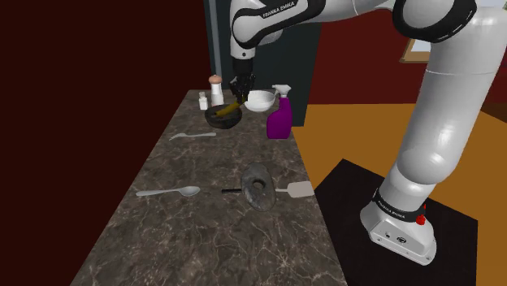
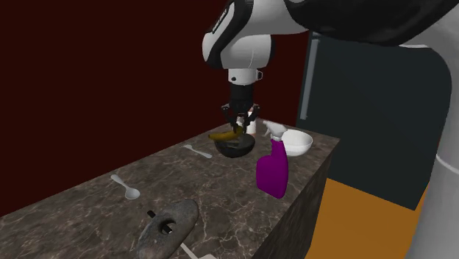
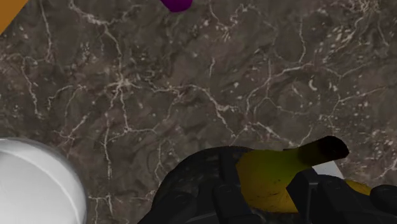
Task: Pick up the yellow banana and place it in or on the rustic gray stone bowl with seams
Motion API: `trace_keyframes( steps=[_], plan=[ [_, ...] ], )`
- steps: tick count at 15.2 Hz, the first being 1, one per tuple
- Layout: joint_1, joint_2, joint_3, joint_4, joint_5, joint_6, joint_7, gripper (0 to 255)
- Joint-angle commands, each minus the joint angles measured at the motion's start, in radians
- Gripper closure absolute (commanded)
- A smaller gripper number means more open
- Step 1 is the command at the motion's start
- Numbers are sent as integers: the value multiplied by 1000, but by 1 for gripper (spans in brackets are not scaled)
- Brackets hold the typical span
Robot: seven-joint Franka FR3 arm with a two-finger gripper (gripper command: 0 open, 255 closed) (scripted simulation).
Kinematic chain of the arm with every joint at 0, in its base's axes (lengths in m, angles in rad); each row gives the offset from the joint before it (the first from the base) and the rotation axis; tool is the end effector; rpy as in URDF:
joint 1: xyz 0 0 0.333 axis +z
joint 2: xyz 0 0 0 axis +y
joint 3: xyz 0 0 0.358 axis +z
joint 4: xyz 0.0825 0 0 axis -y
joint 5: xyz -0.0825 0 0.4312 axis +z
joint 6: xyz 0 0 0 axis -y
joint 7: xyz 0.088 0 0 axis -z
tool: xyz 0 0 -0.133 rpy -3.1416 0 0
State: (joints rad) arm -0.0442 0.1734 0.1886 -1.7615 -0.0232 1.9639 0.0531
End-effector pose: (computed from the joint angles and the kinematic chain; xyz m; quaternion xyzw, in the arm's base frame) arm 0.6610 0.0878 0.4664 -0.9987 -0.0483 -0.0155 0.0069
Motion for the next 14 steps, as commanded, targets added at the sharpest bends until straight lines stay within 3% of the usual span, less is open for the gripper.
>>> trace_keyframes(
  steps=[1,6,8,14],
  plan=[
    [-3,77,-7,109,-13,-34,-9,255],
    [-3,296,-24,438,-41,-145,-37,255],
    [3,436,-33,664,-54,-231,-53,255],
    [-1,431,-35,574,-54,-147,-51,255]
  ],
)
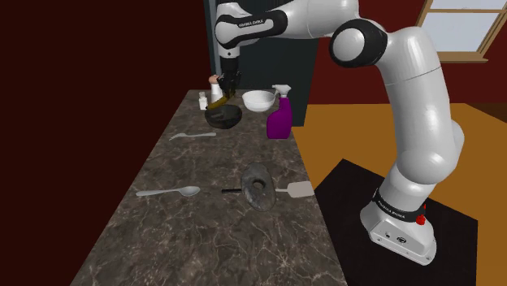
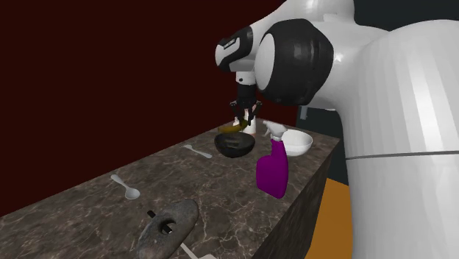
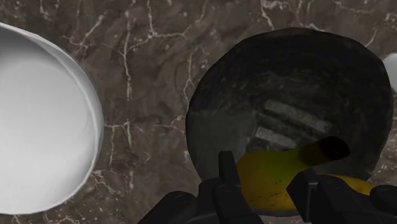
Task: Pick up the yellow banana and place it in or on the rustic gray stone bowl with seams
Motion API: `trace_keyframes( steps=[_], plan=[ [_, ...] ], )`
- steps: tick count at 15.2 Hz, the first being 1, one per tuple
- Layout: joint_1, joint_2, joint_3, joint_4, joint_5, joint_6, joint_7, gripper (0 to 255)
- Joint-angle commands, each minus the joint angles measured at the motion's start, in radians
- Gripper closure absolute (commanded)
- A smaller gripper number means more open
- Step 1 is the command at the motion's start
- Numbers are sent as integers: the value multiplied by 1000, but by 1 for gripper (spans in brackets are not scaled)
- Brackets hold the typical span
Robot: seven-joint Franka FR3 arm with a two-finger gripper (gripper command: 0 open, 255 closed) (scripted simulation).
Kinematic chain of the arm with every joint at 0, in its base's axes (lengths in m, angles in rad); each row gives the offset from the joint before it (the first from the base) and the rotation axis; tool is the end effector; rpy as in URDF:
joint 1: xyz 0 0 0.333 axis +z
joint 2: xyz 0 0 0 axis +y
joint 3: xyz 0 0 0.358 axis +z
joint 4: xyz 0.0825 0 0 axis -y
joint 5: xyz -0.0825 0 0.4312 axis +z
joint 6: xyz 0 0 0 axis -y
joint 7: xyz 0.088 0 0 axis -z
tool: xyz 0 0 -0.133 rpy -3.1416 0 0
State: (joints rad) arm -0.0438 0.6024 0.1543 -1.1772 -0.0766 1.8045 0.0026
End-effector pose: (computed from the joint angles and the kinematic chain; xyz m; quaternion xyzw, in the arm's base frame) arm 0.7992 0.0488 0.4454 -0.9987 -0.0481 -0.0153 0.0069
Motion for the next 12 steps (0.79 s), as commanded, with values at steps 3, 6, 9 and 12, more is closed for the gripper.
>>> trace_keyframes(
  steps=[3,6,9,12],
  plan=[
    [-3,4,-1,-47,-1,51,0,255],
    [-4,8,-2,-81,-2,89,1,255],
    [-5,15,-3,-111,-3,126,2,255],
    [-5,15,-3,-111,-3,126,2,255]
  ],
)
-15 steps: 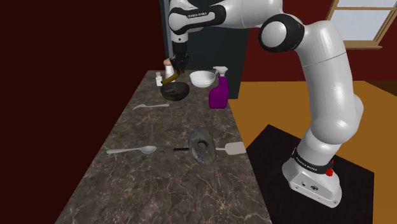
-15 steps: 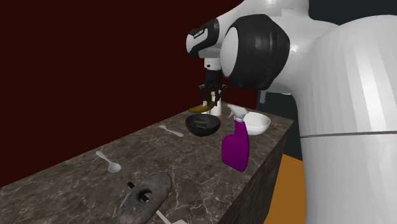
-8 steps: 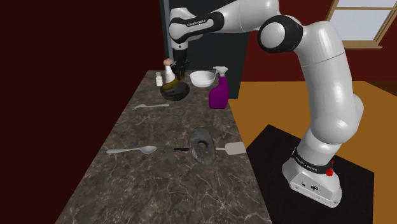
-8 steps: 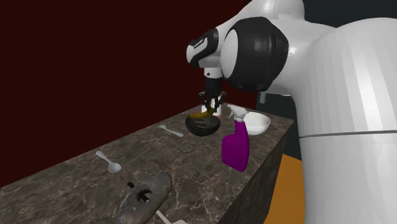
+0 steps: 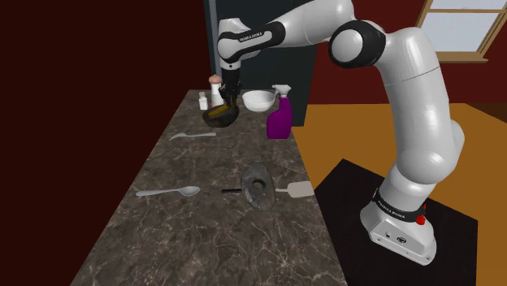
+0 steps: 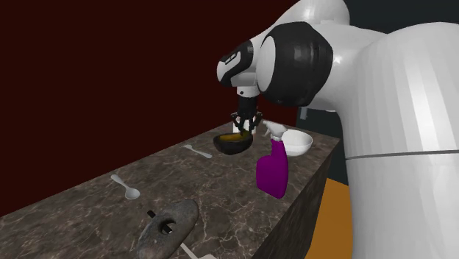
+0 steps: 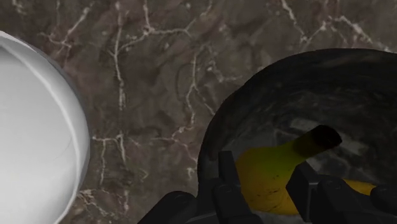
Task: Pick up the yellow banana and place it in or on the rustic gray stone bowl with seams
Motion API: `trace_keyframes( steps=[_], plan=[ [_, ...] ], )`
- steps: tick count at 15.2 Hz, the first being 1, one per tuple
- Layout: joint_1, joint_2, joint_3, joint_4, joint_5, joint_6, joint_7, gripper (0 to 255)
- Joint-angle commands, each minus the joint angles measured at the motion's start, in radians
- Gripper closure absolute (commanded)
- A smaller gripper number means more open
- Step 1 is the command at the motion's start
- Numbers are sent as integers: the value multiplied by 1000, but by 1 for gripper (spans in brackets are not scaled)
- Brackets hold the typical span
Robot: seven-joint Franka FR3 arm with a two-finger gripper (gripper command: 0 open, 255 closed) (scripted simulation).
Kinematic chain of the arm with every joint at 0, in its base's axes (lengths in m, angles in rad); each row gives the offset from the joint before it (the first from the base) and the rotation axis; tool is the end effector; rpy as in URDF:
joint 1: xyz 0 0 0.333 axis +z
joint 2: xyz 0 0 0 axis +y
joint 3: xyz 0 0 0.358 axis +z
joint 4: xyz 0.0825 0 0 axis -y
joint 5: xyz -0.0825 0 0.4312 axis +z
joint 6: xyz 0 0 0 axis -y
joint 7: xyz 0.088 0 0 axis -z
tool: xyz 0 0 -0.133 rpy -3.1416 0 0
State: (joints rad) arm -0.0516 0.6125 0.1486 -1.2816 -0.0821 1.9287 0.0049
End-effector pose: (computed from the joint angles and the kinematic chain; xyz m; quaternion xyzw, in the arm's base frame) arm 0.7997 0.0434 0.3934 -0.9988 -0.0454 -0.0203 0.0046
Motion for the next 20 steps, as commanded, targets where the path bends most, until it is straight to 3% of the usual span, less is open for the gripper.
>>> trace_keyframes(
  steps=[1,5,6,11,15,20],
  plan=[
    [2,5,3,-6,2,2,-1,255],
    [2,5,3,-6,2,2,-1,255],
    [3,10,3,4,2,-3,-1,0],
    [2,5,3,-6,2,2,-1,0],
    [5,-16,6,88,6,-113,-4,0],
    [5,-16,6,88,6,-113,-4,0]
  ],
)
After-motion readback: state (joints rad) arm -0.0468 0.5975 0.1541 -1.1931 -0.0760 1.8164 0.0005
